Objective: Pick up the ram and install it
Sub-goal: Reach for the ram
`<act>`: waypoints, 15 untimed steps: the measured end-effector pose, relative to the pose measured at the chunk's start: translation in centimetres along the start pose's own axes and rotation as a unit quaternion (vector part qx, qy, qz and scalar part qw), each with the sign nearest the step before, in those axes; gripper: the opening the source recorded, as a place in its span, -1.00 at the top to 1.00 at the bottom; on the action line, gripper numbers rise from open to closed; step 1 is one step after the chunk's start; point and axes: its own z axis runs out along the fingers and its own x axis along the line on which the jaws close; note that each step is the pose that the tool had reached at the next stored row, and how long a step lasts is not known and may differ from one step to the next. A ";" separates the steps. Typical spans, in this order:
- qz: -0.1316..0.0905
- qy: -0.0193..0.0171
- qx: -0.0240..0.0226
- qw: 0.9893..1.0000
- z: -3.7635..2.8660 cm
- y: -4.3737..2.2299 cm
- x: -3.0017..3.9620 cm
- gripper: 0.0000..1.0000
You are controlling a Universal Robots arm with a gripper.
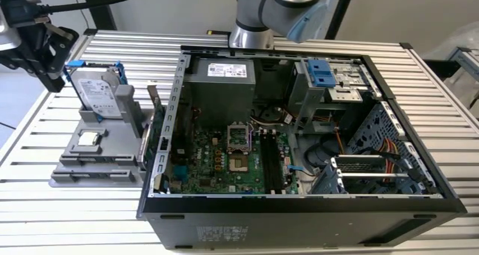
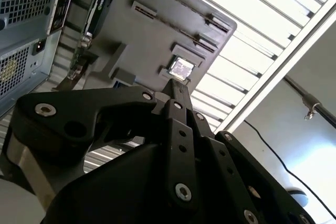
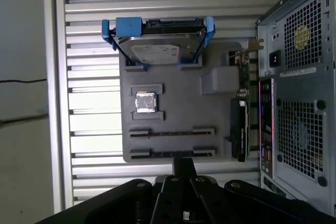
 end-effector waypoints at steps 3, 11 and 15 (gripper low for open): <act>-0.001 0.000 0.000 1.000 0.00 -0.41 -0.02 1.00; -0.017 0.001 0.000 1.000 0.01 -1.00 -0.05 1.00; -0.022 0.001 0.000 1.000 0.01 -1.29 -0.07 1.00</act>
